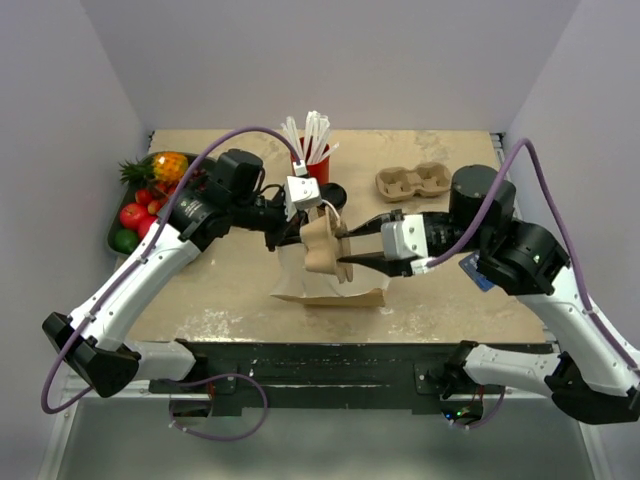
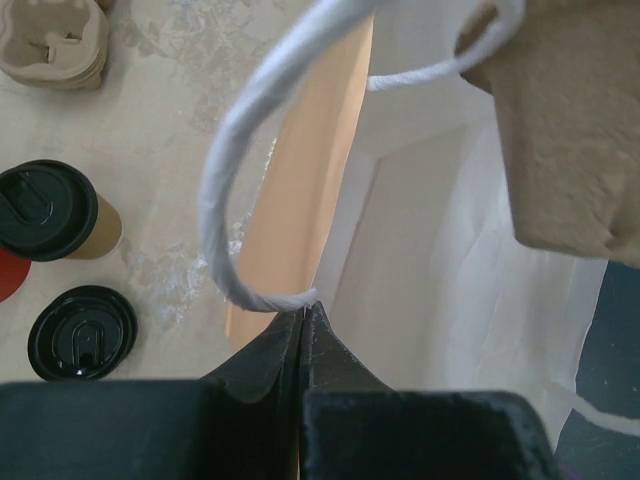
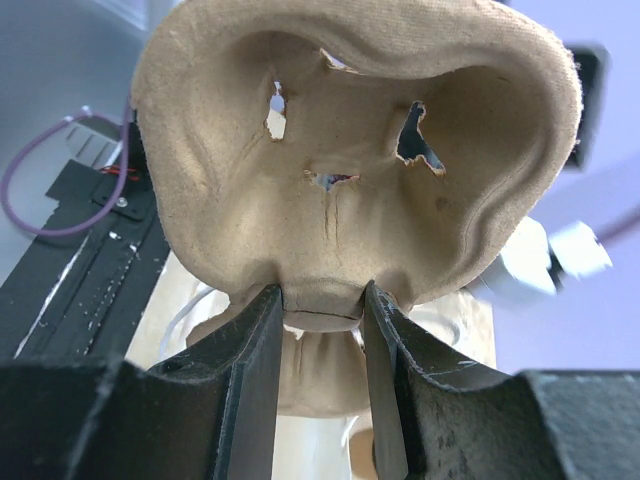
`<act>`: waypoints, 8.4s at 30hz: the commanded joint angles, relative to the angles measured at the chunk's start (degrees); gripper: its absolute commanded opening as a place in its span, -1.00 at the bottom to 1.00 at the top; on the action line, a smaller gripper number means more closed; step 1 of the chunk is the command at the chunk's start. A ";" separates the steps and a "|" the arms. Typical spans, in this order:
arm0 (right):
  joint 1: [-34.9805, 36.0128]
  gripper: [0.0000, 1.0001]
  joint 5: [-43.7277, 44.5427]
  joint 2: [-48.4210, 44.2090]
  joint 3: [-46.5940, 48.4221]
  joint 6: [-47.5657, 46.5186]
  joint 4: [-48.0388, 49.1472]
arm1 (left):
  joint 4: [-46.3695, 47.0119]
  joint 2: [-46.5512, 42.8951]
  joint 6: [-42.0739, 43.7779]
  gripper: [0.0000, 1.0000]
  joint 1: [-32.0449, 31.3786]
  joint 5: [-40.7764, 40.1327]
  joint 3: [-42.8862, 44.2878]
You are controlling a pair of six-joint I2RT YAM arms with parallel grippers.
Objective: Pack the takeout coffee
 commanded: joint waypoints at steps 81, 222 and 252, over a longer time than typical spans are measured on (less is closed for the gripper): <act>11.76 -1.00 37.14 12.48 -0.81 -13.81 -24.83 | 14.64 -7.67 -19.54 -1.00 3.12 8.00 -3.94; 8.16 -1.00 50.25 4.23 -13.37 -9.60 -41.54 | 37.05 0.16 -19.55 0.00 -5.06 12.47 -6.40; 8.16 -1.00 52.61 -0.34 -17.86 -4.06 -33.19 | 33.02 11.67 -17.62 -0.04 -11.12 12.67 -2.54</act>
